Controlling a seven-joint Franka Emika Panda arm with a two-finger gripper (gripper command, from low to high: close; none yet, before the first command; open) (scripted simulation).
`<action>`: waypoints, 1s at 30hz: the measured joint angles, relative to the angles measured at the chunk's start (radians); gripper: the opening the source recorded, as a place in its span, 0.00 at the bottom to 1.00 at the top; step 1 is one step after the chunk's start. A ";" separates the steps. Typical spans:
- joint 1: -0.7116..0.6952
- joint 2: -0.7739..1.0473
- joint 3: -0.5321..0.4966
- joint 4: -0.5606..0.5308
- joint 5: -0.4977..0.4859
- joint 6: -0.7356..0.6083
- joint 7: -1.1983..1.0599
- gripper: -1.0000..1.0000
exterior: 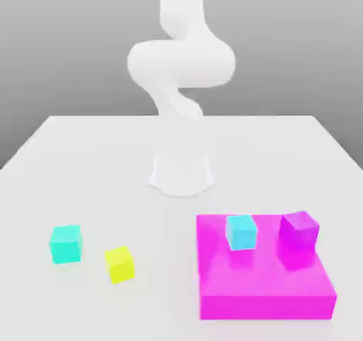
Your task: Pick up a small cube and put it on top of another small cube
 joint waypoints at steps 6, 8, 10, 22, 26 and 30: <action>0.010 0.218 -0.193 -0.135 0.009 0.141 -0.237 0.50; 0.010 0.290 -0.253 -0.179 0.015 0.187 -0.316 0.50; 0.007 0.364 -0.311 -0.224 0.023 0.234 -0.399 0.50; -0.115 0.786 -0.491 -0.442 0.124 0.504 -0.868 0.50; -0.177 0.876 -0.393 -0.424 0.277 0.563 -0.988 0.50; -0.281 0.962 -0.254 -0.401 0.426 0.621 -1.099 0.50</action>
